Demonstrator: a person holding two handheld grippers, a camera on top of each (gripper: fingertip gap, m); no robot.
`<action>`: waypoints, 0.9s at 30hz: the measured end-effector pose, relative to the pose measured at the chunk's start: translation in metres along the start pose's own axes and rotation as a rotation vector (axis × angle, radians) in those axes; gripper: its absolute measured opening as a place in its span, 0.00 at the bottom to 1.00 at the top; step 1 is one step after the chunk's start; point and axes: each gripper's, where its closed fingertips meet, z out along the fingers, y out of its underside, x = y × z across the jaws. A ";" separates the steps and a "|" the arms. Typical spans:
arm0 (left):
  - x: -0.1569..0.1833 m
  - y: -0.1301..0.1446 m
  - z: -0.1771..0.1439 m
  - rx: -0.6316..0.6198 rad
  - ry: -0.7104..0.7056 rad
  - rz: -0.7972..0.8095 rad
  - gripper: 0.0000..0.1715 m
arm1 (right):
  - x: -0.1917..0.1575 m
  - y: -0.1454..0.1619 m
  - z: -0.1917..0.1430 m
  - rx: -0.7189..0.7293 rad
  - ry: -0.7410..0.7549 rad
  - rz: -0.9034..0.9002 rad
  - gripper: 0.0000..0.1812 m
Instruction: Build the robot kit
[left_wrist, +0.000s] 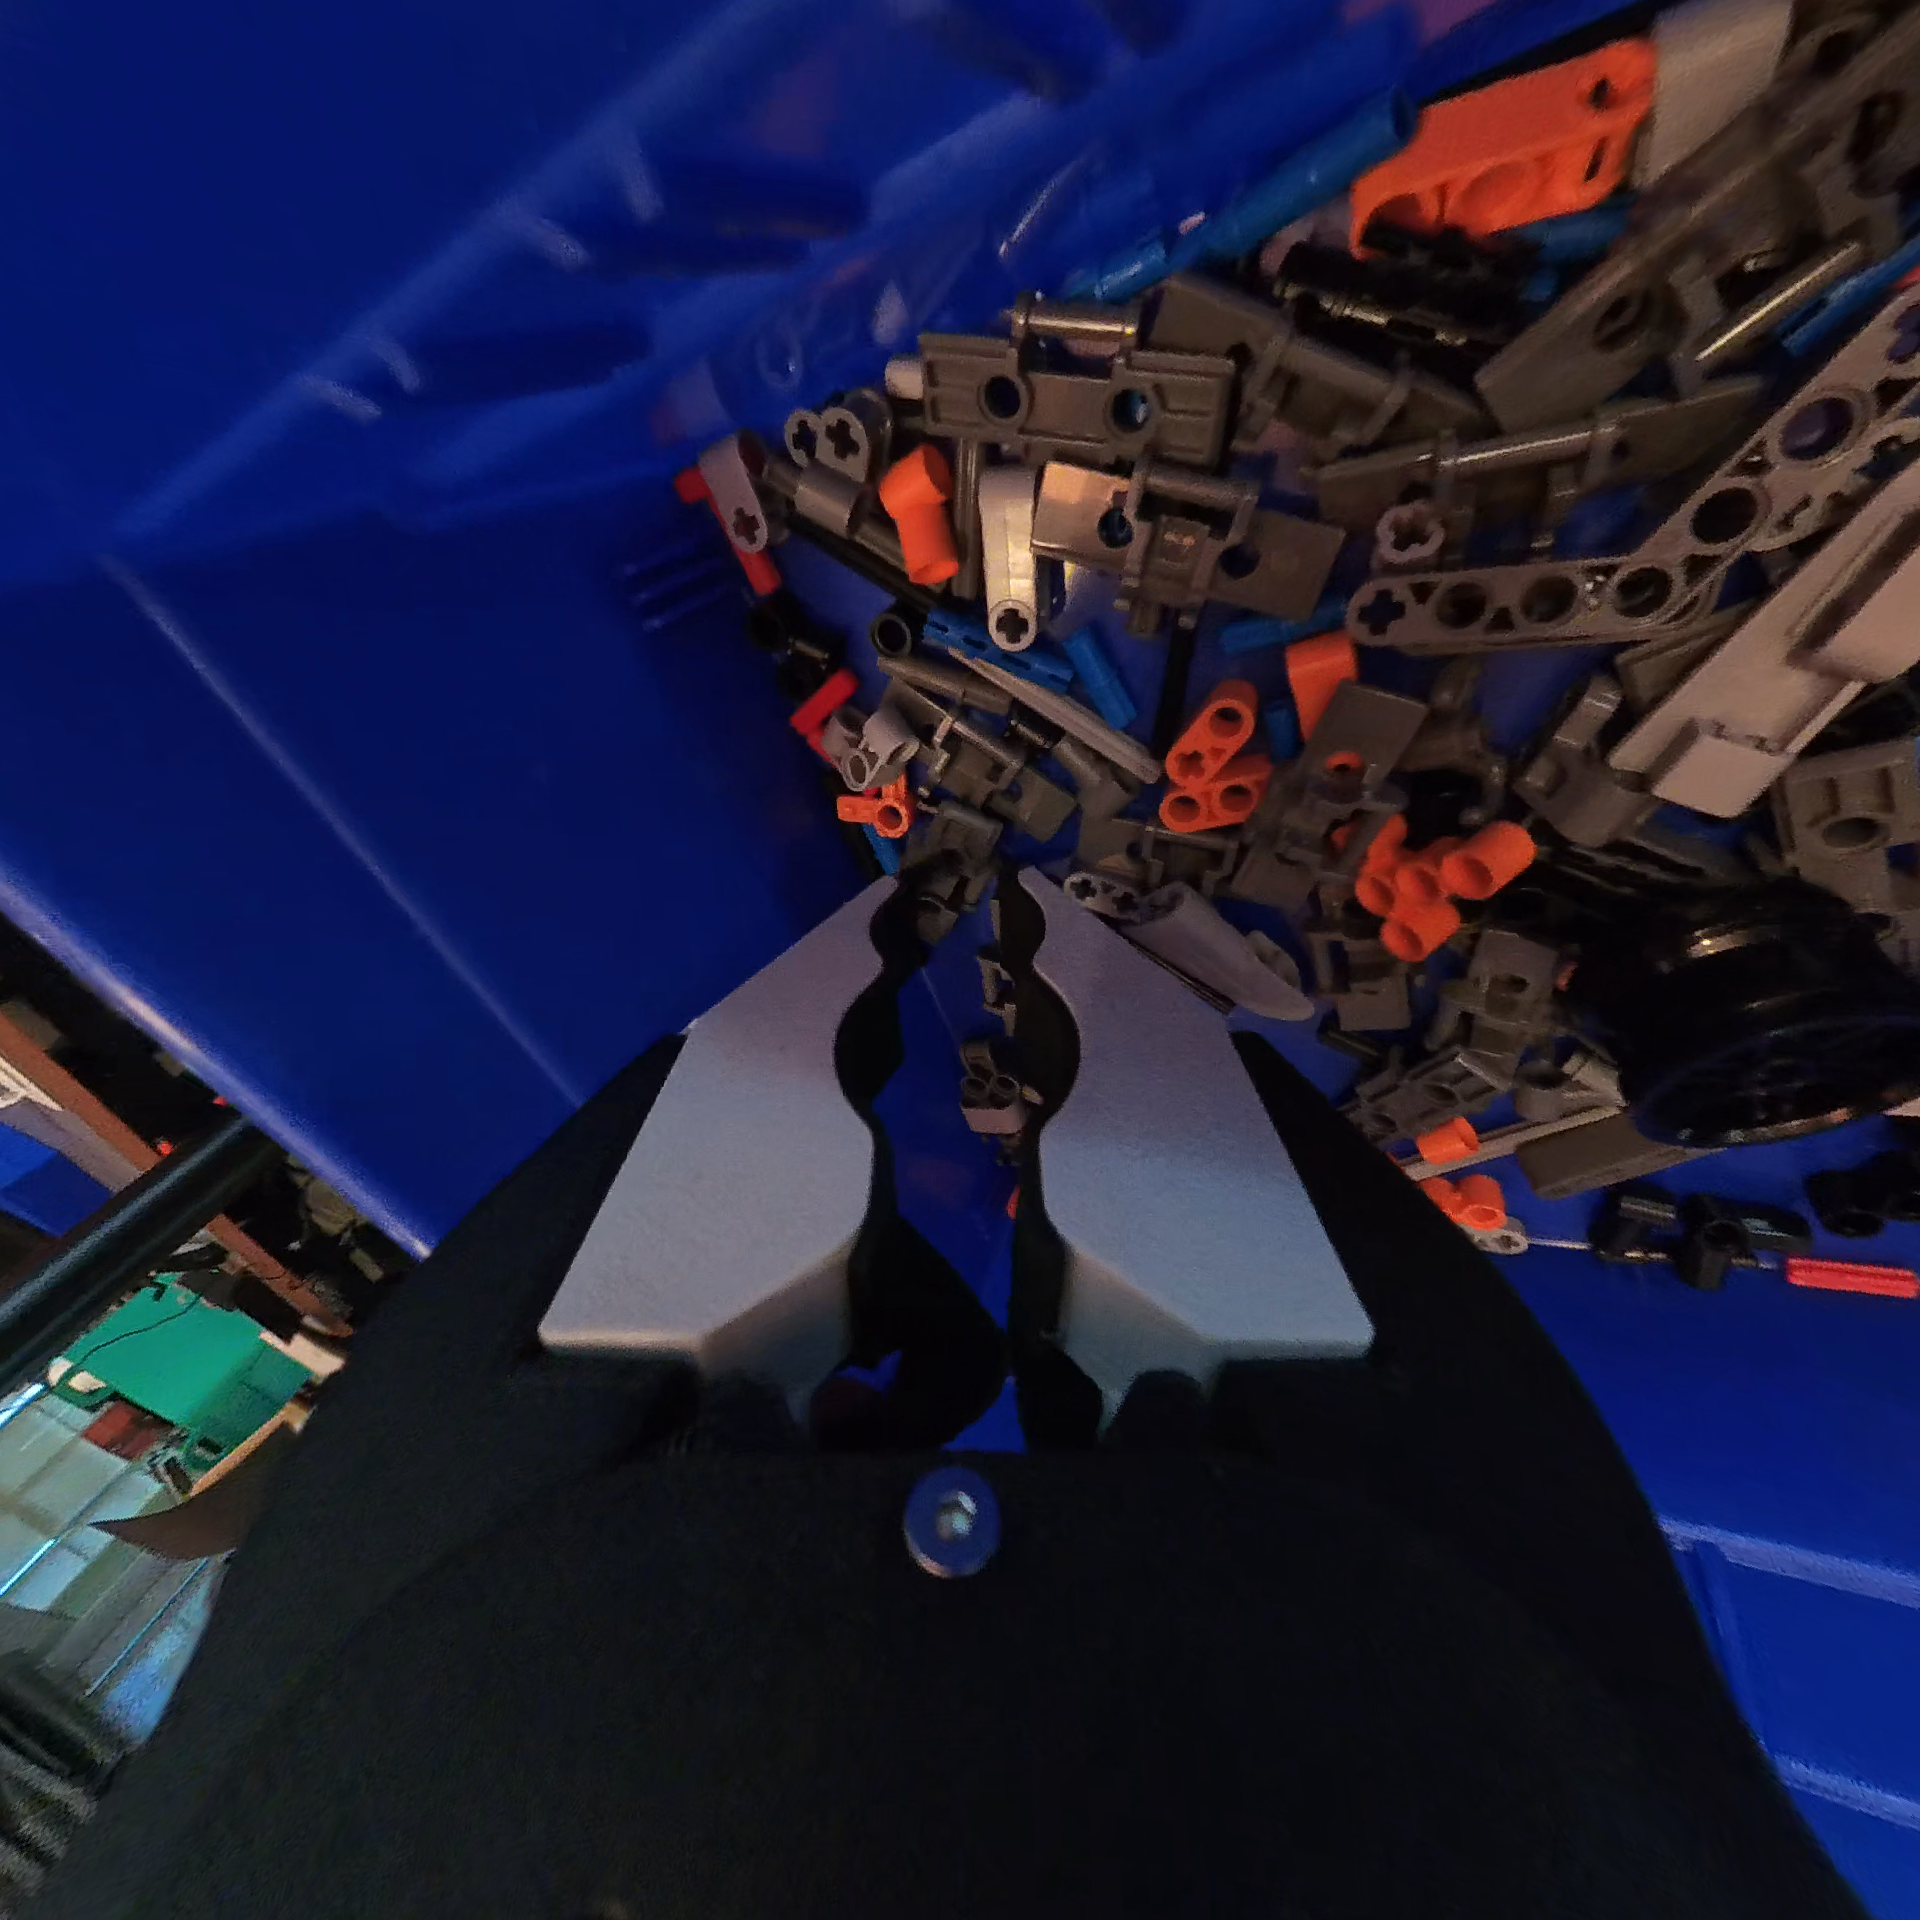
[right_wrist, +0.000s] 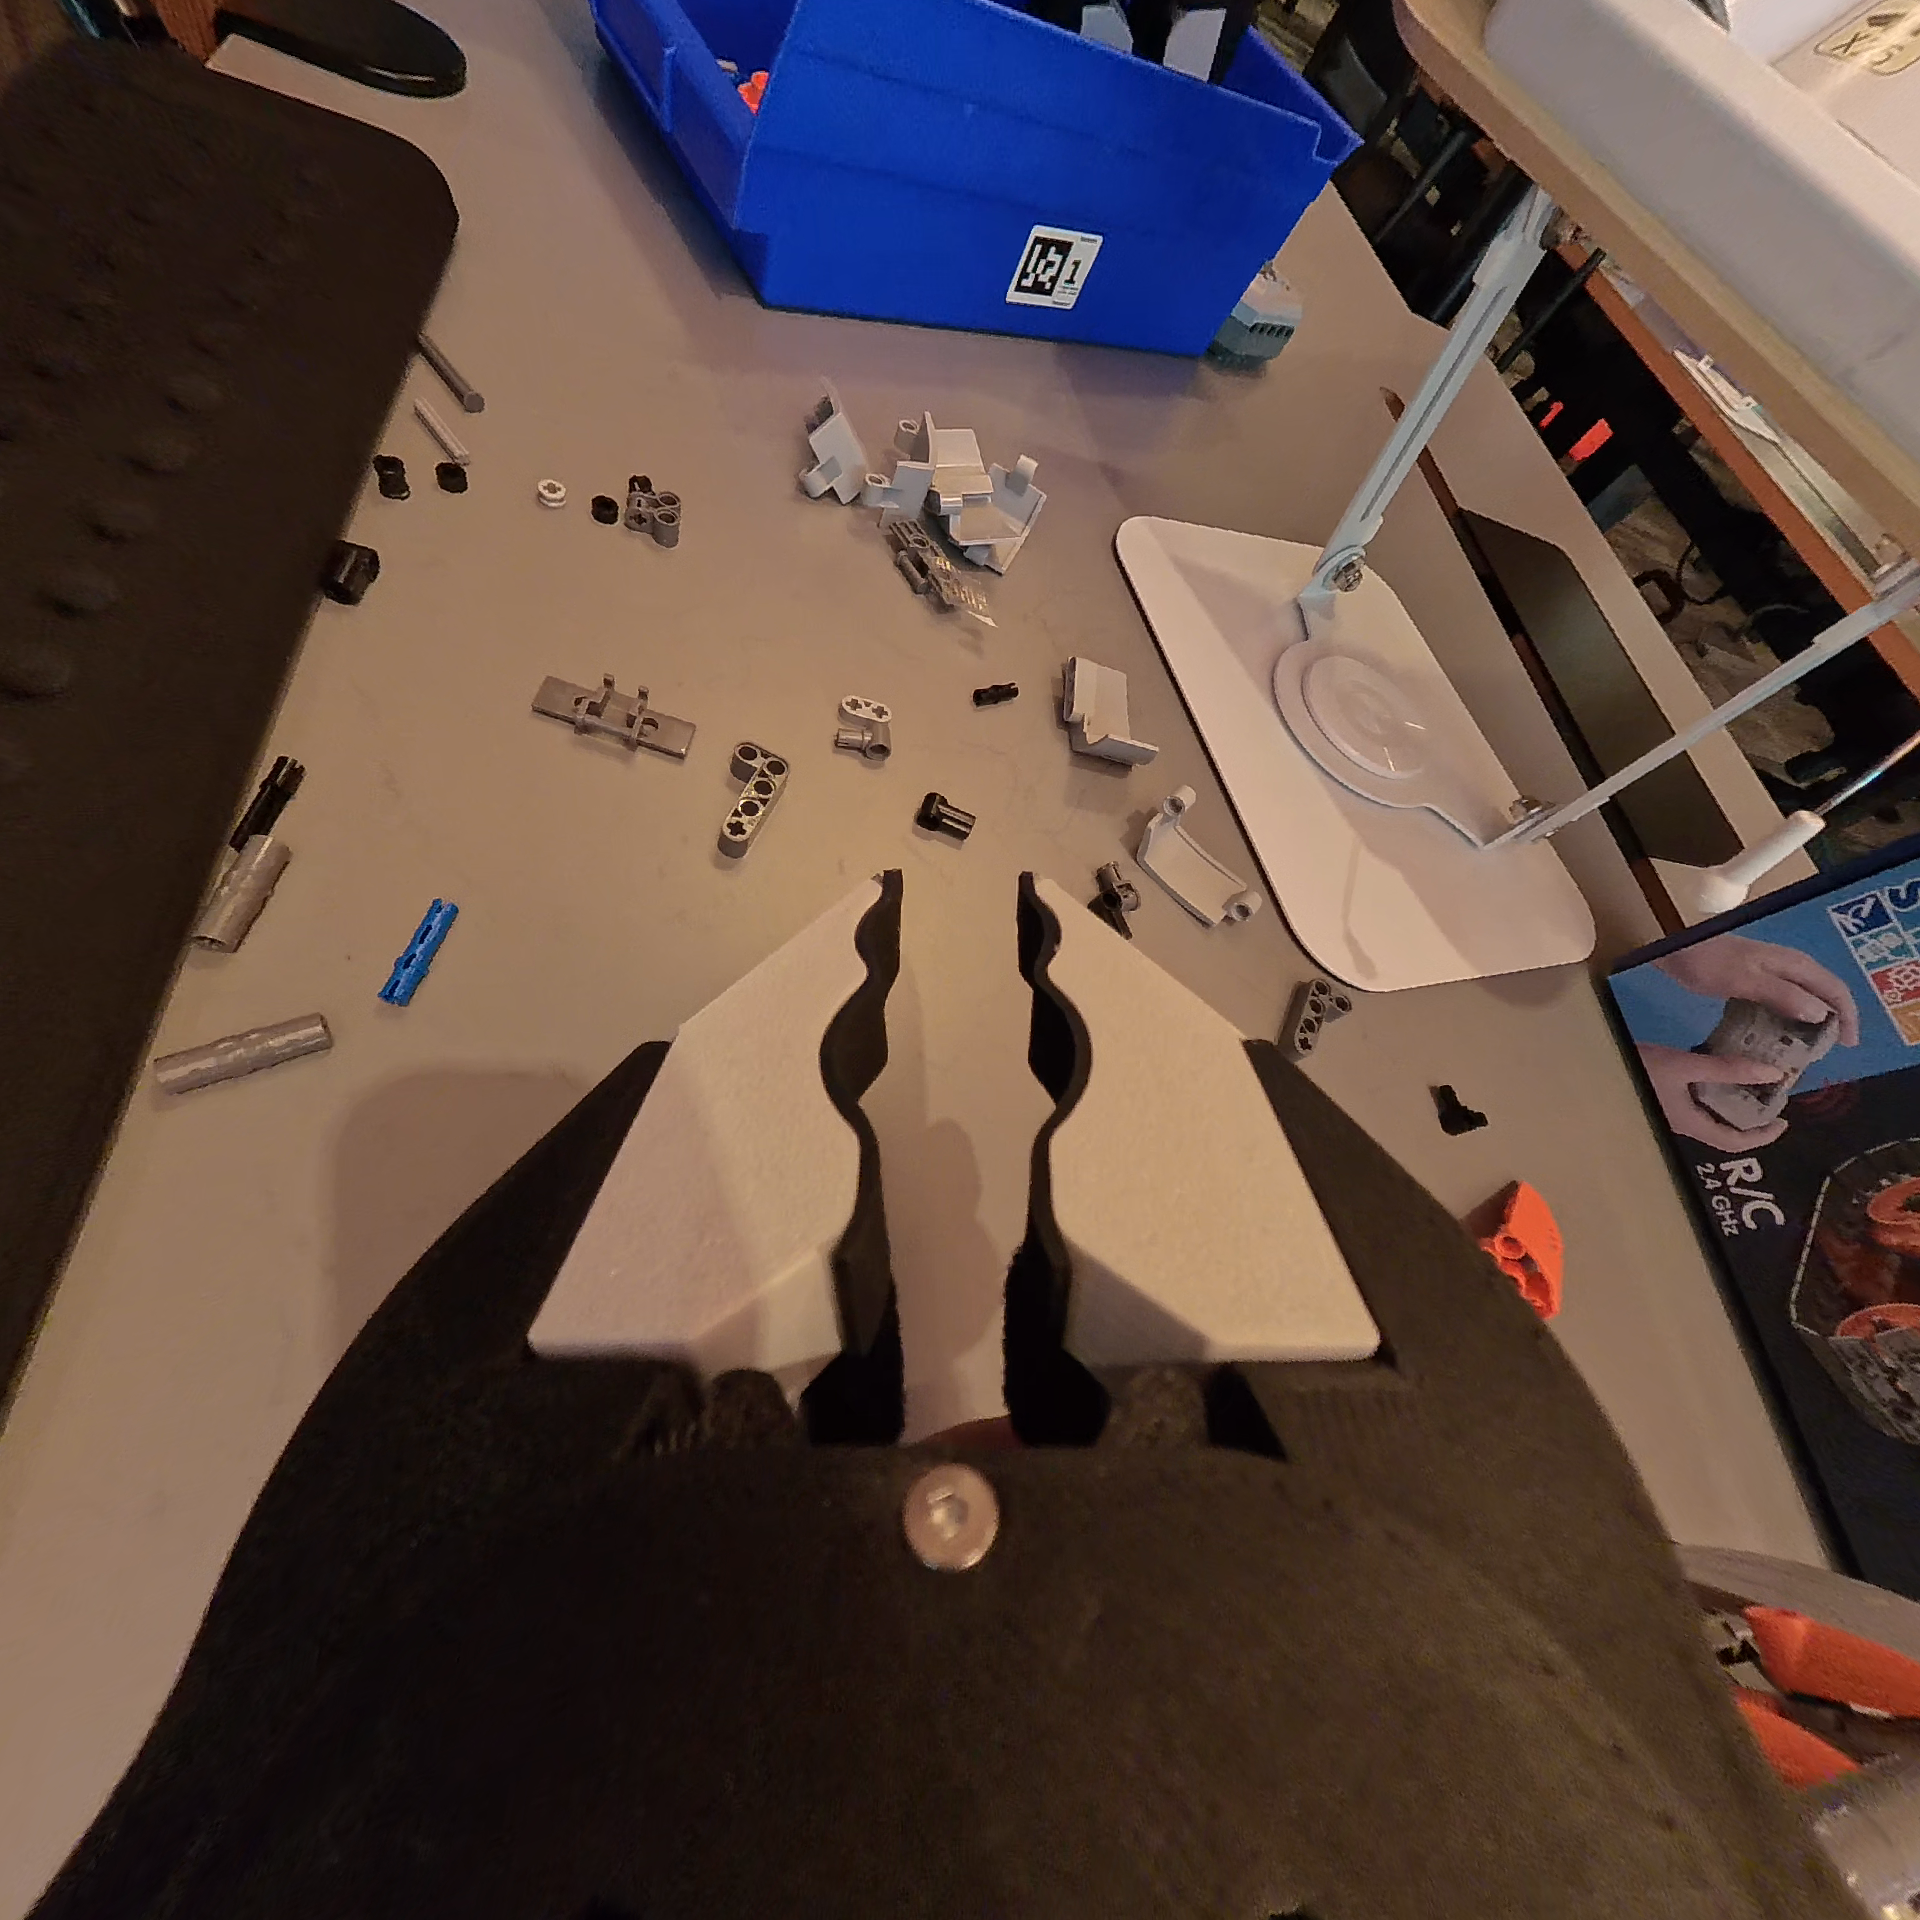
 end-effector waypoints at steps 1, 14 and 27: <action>0.001 0.000 0.000 0.004 0.006 -0.005 0.08 | 0.000 0.000 0.000 0.000 -0.002 0.000 0.11; -0.003 0.005 -0.021 0.053 -0.040 -0.179 0.08 | -0.004 -0.004 0.000 0.008 -0.016 -0.010 0.11; -0.004 0.008 0.002 0.020 -0.002 -0.154 0.09 | -0.004 -0.004 -0.003 0.010 -0.010 -0.024 0.11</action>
